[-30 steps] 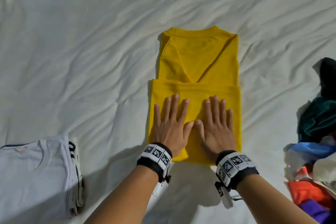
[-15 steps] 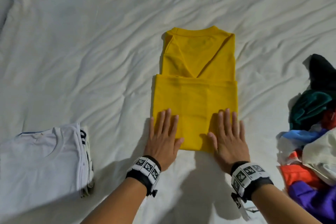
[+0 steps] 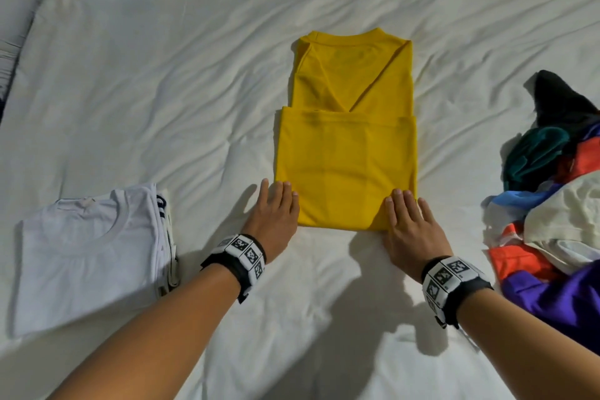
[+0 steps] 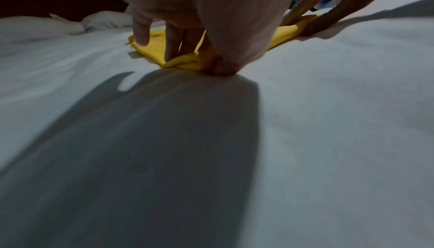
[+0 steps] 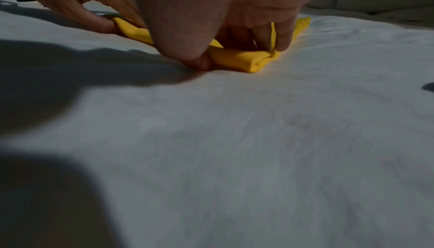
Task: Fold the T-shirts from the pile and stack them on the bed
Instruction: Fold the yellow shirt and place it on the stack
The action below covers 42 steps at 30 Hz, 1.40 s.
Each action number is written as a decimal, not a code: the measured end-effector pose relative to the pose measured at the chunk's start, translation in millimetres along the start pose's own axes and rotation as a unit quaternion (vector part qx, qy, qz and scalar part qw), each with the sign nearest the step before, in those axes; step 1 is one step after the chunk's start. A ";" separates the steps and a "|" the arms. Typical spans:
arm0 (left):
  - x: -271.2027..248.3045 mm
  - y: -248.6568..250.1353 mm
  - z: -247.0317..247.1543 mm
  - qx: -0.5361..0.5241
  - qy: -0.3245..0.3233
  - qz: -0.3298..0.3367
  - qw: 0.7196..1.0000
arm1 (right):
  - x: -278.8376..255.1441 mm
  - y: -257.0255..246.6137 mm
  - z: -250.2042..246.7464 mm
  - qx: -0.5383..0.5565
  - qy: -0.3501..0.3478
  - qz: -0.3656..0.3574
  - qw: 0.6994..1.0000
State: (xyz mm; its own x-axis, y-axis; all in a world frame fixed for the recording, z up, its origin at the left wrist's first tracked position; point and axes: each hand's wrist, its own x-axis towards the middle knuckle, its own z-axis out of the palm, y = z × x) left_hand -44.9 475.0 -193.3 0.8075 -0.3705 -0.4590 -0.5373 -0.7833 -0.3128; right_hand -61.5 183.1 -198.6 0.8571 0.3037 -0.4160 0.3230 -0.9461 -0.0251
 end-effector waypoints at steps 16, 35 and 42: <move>-47.9 -24.4 -64.7 -0.373 -0.223 0.036 0.900 | -55.1 -20.3 -101.3 0.038 -0.201 0.051 0.978; 124.8 -97.6 -65.2 -0.585 0.104 -0.315 0.740 | 128.2 55.4 -110.2 0.395 0.138 0.285 0.862; 167.7 -105.1 -51.7 -0.595 0.149 -0.331 0.717 | 169.9 74.4 -102.6 0.411 0.161 0.291 0.849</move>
State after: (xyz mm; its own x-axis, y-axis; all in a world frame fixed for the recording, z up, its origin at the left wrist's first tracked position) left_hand 159.5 469.4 -194.4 0.9007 0.3282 -0.2846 0.4338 -0.6426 0.6316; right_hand 149.3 175.9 -177.9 0.8836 -0.3517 -0.3091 -0.4682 -0.6657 -0.5810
